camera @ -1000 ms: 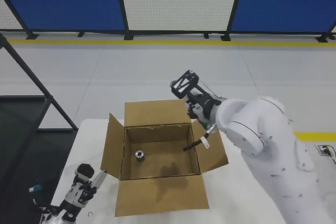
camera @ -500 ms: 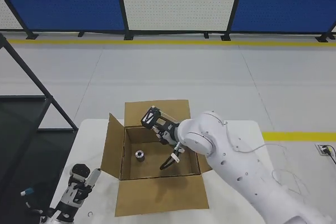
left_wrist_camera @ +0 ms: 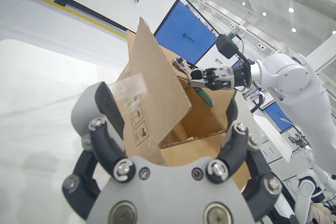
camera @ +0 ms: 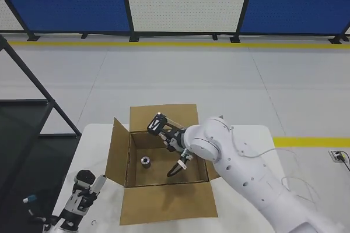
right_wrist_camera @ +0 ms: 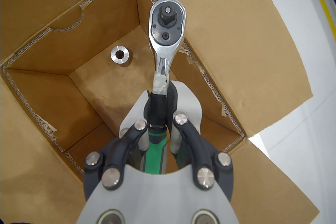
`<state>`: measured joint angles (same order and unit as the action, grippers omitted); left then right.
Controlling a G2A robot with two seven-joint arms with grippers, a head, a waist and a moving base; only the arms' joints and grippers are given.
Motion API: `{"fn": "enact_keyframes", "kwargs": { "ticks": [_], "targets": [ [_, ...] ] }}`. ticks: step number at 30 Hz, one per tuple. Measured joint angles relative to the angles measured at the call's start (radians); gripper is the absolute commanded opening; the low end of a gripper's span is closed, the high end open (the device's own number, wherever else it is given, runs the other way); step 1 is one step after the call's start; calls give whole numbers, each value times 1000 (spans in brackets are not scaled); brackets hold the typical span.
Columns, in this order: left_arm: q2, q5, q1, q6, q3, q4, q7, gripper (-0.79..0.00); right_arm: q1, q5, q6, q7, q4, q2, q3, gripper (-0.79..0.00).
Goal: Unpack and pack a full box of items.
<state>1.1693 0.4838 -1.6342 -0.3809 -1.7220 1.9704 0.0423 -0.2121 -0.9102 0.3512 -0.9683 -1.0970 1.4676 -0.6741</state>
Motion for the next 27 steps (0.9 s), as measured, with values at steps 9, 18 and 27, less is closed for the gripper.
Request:
{"fn": "enact_keyframes", "kwargs": {
  "ticks": [9,18,27],
  "targets": [
    [4,-51,2,28,-24,-1,-23,0,80,44,235,104,273,87,133,-785],
    [6,-128,-2,22,-67,-2,-32,0,133,45,288,241,566,200,222,-785],
    [8,-202,-10,-5,-88,10,-5,0,137,52,247,296,760,287,251,-785]
  ]
}}
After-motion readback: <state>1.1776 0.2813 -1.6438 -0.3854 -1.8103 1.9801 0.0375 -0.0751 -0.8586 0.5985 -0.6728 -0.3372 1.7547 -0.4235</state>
